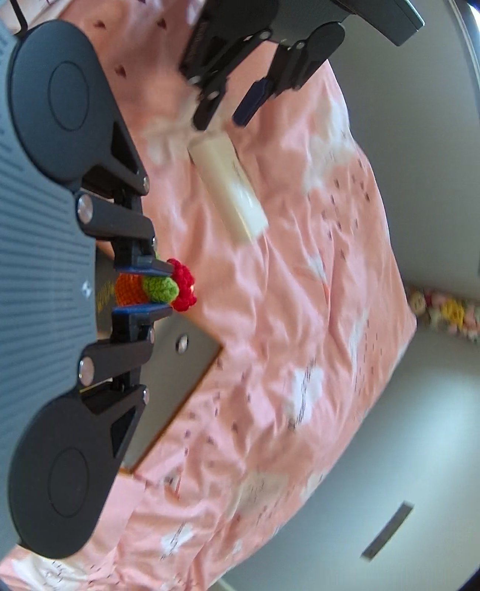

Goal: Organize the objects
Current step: 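Carry the fruit into the box with right tool while left grasps glasses case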

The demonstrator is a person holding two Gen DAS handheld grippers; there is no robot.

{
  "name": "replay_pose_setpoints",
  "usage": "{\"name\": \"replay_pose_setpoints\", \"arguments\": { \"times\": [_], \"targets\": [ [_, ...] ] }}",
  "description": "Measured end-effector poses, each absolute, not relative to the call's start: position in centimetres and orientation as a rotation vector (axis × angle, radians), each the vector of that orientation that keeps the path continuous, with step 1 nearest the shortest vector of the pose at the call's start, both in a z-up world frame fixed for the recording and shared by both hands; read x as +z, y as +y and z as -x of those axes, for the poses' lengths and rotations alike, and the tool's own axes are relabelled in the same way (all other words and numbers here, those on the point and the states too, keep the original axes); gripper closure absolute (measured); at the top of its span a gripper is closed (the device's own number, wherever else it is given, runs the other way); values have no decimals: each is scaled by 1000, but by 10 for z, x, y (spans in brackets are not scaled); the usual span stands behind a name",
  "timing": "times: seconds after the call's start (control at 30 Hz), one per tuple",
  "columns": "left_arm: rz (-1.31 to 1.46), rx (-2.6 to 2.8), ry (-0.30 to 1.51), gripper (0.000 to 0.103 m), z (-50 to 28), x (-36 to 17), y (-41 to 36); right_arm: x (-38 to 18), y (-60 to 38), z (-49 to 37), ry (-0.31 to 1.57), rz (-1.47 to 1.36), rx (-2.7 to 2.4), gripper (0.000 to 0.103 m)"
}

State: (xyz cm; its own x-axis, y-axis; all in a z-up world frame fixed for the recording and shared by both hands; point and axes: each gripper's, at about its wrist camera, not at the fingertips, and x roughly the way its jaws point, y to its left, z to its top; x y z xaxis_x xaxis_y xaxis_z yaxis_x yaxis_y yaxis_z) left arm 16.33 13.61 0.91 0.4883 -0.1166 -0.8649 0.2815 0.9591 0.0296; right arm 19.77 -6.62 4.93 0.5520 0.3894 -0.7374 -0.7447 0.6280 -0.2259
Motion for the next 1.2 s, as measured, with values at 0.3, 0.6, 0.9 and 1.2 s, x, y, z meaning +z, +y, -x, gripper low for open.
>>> {"name": "replay_pose_setpoints", "arguments": {
  "times": [0.3,0.6,0.9,1.2],
  "targets": [
    [-129,-224,1141,41,-236,-26,171,31,-118,-258,764,496,562,87],
    [-126,-185,1236,39,-260,-68,185,-28,-141,-328,873,549,500,87],
    [-107,-188,1271,30,-275,-76,188,-81,-117,-353,887,787,458,87],
    [-47,-205,1301,29,-284,-85,196,-100,-115,-355,918,857,460,87]
  ]
}}
